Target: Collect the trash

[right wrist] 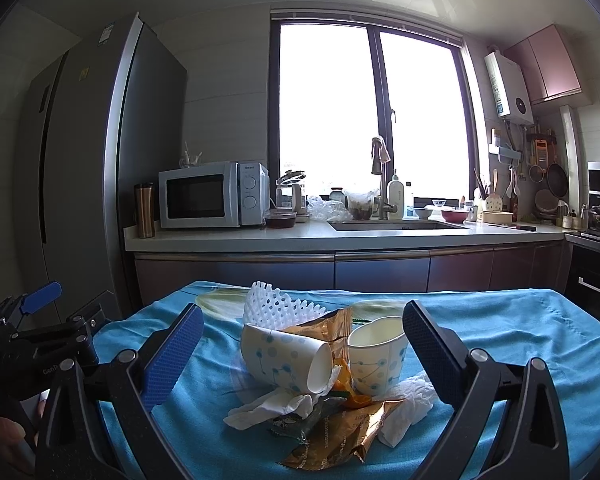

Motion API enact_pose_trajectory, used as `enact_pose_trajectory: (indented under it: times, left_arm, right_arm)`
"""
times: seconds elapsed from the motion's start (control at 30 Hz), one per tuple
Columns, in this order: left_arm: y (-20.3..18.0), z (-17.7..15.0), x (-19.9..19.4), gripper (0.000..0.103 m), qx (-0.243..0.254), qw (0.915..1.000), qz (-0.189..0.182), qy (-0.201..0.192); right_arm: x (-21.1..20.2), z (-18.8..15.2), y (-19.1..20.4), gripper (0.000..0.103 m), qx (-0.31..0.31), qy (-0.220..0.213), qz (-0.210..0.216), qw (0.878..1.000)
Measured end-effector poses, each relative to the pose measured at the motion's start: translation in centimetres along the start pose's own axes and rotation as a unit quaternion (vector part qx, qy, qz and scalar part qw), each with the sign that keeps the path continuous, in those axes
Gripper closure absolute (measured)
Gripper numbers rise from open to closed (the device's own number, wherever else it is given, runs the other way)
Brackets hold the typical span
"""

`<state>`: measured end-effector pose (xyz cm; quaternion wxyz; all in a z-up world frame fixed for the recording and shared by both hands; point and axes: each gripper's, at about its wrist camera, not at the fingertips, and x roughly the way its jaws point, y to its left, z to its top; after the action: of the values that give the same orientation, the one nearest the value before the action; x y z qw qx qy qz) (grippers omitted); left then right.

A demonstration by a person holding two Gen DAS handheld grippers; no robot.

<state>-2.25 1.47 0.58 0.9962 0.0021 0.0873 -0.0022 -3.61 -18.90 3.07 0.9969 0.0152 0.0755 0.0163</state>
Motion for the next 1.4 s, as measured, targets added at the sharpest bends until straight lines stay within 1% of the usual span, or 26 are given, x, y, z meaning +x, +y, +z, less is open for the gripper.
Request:
enact_pose_trajectory:
  times: [1.4]
  left_arm:
    - [0.17,0.02,-0.06,0.005,0.000,1.0000,0.000,-0.001]
  right_arm:
    - [0.40,-0.24,-0.17,0.007,0.006,0.007,0.003,1.000]
